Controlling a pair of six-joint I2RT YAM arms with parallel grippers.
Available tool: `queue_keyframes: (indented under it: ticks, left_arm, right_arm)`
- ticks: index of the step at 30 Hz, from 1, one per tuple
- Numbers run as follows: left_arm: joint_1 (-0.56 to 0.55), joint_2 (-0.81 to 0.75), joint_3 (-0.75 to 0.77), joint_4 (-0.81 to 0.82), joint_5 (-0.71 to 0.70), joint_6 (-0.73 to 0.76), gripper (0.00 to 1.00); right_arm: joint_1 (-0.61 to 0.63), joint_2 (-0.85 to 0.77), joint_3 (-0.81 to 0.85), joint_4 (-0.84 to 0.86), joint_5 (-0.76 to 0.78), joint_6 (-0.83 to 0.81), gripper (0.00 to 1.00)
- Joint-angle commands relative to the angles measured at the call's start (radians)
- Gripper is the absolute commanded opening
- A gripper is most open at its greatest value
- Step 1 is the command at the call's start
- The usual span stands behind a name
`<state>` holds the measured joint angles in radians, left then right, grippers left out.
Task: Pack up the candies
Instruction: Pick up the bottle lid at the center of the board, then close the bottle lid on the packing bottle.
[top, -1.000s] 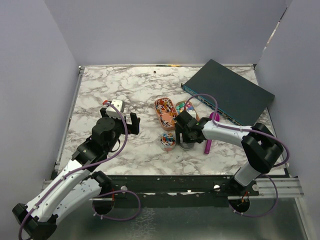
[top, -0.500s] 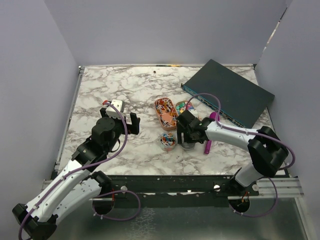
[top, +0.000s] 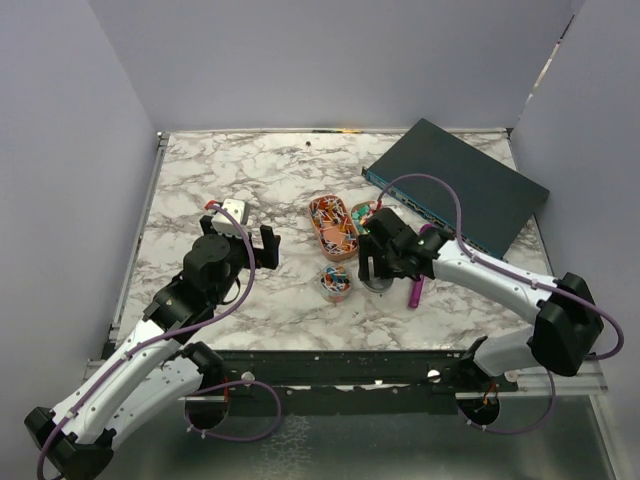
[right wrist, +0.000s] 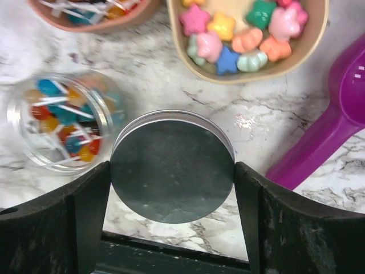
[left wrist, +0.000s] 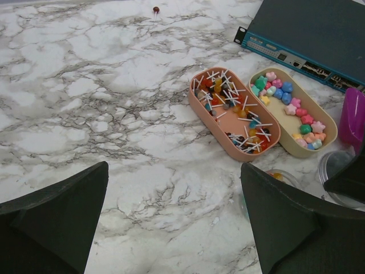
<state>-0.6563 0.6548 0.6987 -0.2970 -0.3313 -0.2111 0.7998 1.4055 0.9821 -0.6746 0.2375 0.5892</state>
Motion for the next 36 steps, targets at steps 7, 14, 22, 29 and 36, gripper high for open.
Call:
queue_keyframes:
  ticks: [7, 14, 22, 29, 36]
  left_arm:
    - [0.003, -0.007, 0.001, -0.005, -0.018, 0.009, 0.99]
    - [0.004, -0.007, 0.000, -0.005, -0.018, 0.012, 0.99]
    - [0.003, -0.032, -0.002, -0.005, -0.035, 0.013, 0.99]
    - [0.003, -0.040, -0.001, -0.007, -0.035, 0.012, 0.99]
    - [0.004, -0.041, -0.001, -0.007, -0.035, 0.013, 0.99]
  right_arm:
    - [0.011, -0.010, 0.197, -0.073, -0.115, -0.084, 0.73]
    - [0.036, 0.050, 0.264, -0.069, -0.157, -0.103, 0.71]
    - [0.096, 0.179, 0.348, -0.090, -0.125, -0.127, 0.71]
    - [0.138, 0.261, 0.370, -0.102, -0.101, -0.131, 0.71]
    - [0.153, 0.313, 0.374, -0.103, -0.088, -0.131, 0.71]
